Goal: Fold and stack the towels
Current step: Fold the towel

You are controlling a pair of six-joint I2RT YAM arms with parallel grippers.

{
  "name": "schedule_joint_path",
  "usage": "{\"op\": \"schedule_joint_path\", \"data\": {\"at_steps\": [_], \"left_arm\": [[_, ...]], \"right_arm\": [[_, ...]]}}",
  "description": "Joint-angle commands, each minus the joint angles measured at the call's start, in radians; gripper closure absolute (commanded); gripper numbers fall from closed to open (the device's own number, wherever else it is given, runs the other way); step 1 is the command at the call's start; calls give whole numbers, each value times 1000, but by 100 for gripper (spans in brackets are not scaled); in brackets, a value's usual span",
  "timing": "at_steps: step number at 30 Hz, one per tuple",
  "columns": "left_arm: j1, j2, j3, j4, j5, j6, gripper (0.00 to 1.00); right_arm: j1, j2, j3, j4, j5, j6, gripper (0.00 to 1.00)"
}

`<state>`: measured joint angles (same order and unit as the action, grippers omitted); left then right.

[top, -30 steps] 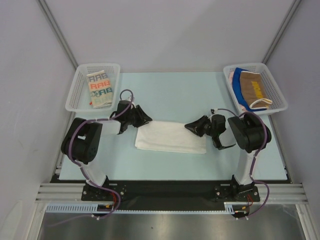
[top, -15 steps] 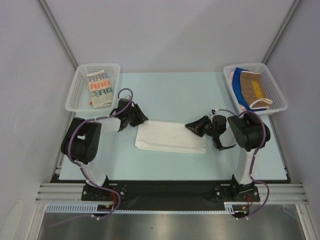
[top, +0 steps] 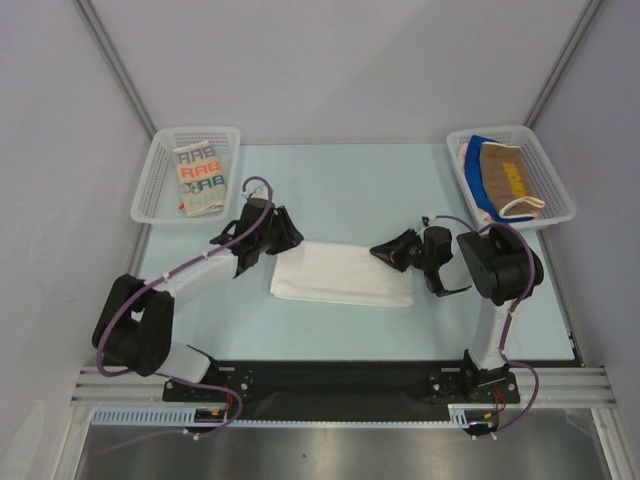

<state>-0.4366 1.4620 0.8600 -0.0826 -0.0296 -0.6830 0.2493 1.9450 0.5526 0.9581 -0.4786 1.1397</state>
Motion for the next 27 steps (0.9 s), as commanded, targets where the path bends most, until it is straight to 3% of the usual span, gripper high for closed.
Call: {"op": "schedule_joint_path", "data": {"at_steps": [1, 9, 19, 27], "left_arm": [[-34, -16, -108, 32, 22, -39, 52], [-34, 86, -174, 21, -76, -75, 53], [-19, 126, -197, 50, -60, -92, 55], [-21, 83, -124, 12, -24, -41, 49]], "right_arm": [[8, -31, 30, -58, 44, -54, 86], [-8, -79, 35, -131, 54, -104, 86], [-174, -245, 20, -323, -29, -222, 85], [-58, -429, 116, -597, 47, -334, 82]]}}
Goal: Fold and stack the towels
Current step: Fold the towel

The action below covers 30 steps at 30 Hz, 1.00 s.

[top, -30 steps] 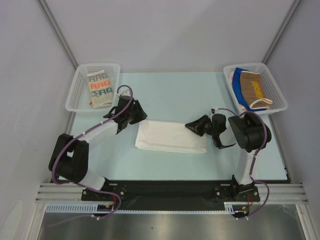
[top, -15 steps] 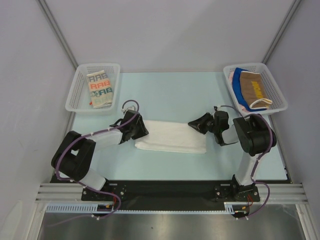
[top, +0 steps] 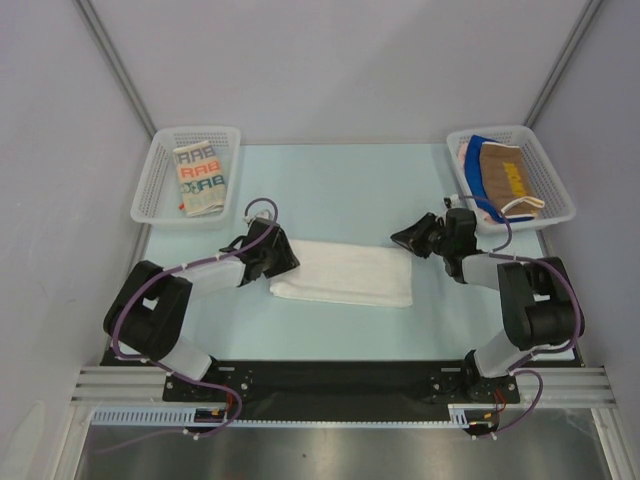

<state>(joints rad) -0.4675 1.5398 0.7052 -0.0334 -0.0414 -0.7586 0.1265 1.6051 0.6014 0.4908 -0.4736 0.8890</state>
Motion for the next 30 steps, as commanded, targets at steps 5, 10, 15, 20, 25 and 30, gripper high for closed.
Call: {"op": "schedule_joint_path", "data": {"at_steps": [5, 10, 15, 20, 25, 30], "left_arm": [[12, -52, 108, -103, -6, 56, 48], [13, -133, 151, -213, -107, 91, 43], [35, -120, 102, -182, -42, 148, 40], [38, -32, 74, -177, -74, 151, 43], [72, 2, 45, -154, -110, 137, 51], [89, 23, 62, -172, -115, 148, 55]], "right_arm": [[217, -97, 92, -210, 69, -90, 82], [317, -22, 44, -150, 15, -76, 81], [325, 42, 20, -147, -22, -111, 82], [279, 49, -18, -158, -42, -136, 82], [239, 23, -29, -231, -23, -196, 82], [138, 13, -43, -285, -31, -232, 83]]}}
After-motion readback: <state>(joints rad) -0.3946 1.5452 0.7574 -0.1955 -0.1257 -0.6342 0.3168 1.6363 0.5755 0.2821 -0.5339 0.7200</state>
